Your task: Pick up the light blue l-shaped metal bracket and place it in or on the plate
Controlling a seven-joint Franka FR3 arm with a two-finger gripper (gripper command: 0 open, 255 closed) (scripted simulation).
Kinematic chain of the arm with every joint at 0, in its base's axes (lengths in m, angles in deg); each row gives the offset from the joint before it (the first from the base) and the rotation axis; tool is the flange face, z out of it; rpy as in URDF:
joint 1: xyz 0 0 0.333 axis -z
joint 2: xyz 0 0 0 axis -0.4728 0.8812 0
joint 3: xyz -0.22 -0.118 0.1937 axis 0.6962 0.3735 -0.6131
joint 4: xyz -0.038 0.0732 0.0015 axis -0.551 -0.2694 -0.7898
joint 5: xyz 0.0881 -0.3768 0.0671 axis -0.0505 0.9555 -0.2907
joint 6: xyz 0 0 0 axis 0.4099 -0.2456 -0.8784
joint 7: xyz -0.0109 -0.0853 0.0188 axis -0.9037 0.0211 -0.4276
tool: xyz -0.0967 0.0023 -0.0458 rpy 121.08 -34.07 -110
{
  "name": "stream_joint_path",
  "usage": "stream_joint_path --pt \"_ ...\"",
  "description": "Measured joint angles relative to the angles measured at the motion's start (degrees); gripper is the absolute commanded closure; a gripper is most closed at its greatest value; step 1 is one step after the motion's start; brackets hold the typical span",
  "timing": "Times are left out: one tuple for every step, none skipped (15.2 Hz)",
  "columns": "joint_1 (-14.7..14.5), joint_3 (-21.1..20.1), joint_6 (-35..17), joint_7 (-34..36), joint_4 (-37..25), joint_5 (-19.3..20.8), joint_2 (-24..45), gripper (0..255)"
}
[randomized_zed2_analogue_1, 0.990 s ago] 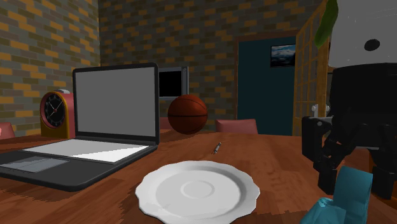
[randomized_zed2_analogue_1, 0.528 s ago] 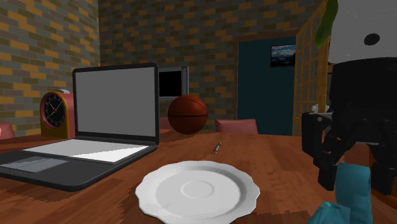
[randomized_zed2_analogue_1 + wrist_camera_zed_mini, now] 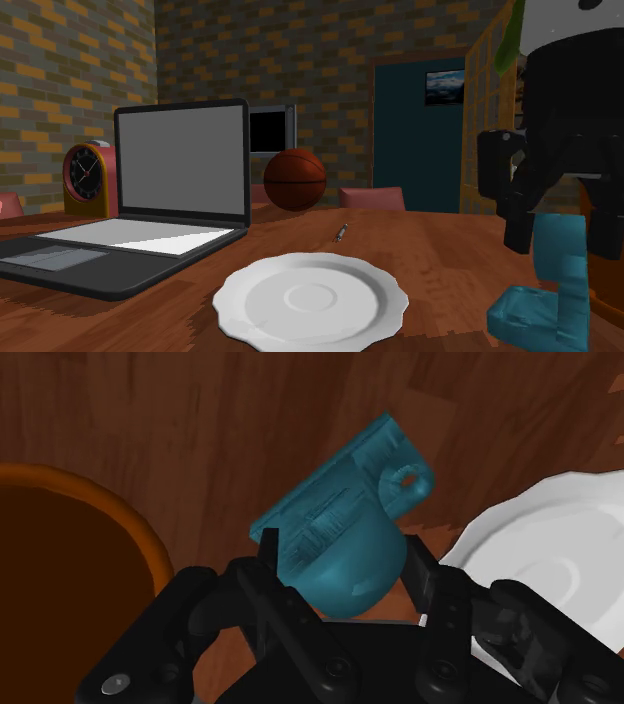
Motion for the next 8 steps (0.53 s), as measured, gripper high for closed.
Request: stream_joint_path --pt "-0.01 -0.15 0.68 0.13 -0.41 0.00 -0.27 255" --pt "-0.05 -0.28 1.55 0.21 -1.08 -0.04 -0.47 255" --pt "-0.05 -0.37 2.33 0.24 -1.67 -0.05 -0.66 255" --pt "-0.02 -0.57 3.21 0.41 -2.02 0.01 -1.21 255" --pt "-0.05 -0.65 4.03 0.42 -2.76 -0.04 -1.29 255" --pt "-0.04 -0.75 4.99 0.44 -3.47 -0.05 -1.54 255" --pt "-0.04 -0.78 5.71 0.41 -4.09 -0.06 -1.65 255" --pt "-0.30 -1.28 5.93 1.03 -4.28 -0.27 -1.66 255"
